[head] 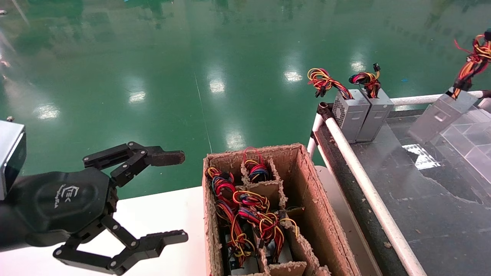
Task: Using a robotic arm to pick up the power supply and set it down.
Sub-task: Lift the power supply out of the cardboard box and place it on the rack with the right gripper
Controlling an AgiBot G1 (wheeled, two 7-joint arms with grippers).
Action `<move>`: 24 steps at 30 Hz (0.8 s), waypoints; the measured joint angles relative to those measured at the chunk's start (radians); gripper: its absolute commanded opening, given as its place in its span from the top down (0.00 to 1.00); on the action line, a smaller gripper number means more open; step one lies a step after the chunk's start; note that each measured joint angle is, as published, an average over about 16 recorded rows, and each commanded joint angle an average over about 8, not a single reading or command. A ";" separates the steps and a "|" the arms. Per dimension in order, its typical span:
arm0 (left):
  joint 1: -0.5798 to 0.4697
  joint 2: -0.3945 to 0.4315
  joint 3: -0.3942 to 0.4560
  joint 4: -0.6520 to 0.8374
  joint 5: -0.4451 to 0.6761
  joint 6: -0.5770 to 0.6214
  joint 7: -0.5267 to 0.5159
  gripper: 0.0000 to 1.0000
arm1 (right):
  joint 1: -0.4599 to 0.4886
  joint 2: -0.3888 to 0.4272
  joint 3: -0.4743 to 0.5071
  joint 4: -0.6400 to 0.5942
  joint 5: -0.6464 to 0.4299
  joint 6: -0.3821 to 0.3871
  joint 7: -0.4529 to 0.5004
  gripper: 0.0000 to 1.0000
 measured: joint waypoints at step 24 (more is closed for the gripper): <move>0.000 0.000 0.000 0.000 0.000 0.000 0.000 0.00 | 0.040 -0.229 -0.033 -0.152 -0.055 0.204 -0.068 1.00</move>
